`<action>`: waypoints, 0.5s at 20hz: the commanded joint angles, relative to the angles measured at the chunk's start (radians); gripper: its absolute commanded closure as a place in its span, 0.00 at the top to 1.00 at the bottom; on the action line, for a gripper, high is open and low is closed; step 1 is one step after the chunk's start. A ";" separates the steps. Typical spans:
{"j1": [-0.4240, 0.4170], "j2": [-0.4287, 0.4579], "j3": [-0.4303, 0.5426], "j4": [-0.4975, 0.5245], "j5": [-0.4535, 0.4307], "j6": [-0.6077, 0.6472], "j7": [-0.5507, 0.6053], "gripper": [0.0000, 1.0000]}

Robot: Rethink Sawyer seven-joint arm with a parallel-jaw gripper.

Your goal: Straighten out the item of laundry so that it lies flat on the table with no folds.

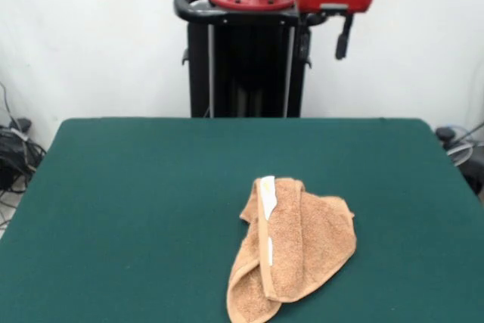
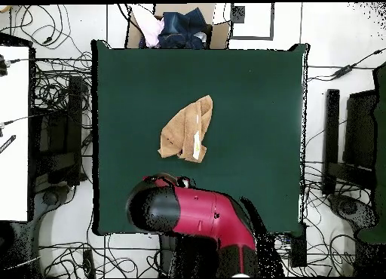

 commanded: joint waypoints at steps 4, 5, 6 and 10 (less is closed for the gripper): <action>-0.074 0.144 0.148 -0.083 -0.042 0.016 -0.035 1.00; -0.084 0.158 0.158 -0.091 -0.046 0.005 -0.044 1.00; -0.092 0.165 0.166 -0.095 -0.048 0.001 -0.049 1.00; -0.127 0.217 0.206 -0.130 -0.068 -0.025 -0.077 1.00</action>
